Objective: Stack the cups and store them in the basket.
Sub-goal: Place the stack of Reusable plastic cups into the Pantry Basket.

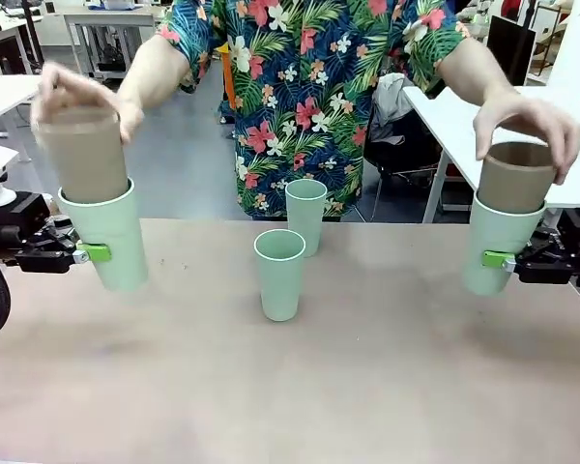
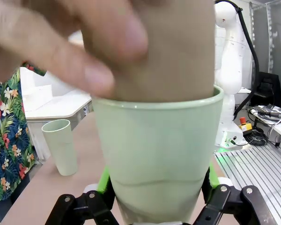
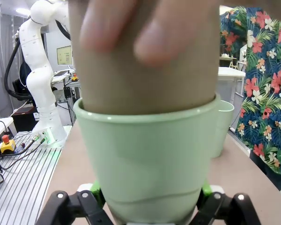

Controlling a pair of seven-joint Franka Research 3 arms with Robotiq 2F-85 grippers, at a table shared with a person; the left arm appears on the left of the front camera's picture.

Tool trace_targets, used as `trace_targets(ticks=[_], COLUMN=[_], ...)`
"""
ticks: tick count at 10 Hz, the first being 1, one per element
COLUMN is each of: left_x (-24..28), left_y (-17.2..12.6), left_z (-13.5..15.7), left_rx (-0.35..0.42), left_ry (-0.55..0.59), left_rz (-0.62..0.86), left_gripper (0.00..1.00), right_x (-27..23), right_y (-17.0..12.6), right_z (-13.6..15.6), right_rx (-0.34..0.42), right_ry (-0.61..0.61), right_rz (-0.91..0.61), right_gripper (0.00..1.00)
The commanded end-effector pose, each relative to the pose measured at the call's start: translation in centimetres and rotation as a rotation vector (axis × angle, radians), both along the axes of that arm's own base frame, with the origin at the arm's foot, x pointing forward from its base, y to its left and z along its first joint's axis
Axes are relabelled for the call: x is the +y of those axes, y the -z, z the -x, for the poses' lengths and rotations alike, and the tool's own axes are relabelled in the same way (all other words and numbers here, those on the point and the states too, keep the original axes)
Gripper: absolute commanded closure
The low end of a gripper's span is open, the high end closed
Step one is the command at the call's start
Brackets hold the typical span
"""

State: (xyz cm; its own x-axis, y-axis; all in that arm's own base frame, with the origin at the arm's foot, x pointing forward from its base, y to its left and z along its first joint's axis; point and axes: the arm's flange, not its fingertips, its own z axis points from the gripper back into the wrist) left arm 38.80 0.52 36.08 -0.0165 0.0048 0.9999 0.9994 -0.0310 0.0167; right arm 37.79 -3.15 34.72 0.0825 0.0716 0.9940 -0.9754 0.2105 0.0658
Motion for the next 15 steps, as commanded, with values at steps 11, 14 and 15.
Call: trace_targets(ticks=[11,14,15], left_x=[-0.12,-0.12,-0.12], left_y=[-0.17,-0.17,-0.17], left_z=[0.07,0.07,0.07], left_rx=[-0.006,-0.006,-0.006], left_ry=[0.003,0.003,0.003], left_rz=[0.004,0.004,0.004], left_gripper=[0.13,0.13,0.13], right_x=[-0.03,-0.03,-0.03], right_y=[-0.23,-0.23,-0.23], right_z=[0.04,0.04,0.04], right_rx=[-0.007,-0.007,-0.007], right_ry=[0.001,0.001,0.001], right_rz=[-0.002,-0.002,-0.002], right_gripper=[0.15,0.15,0.15])
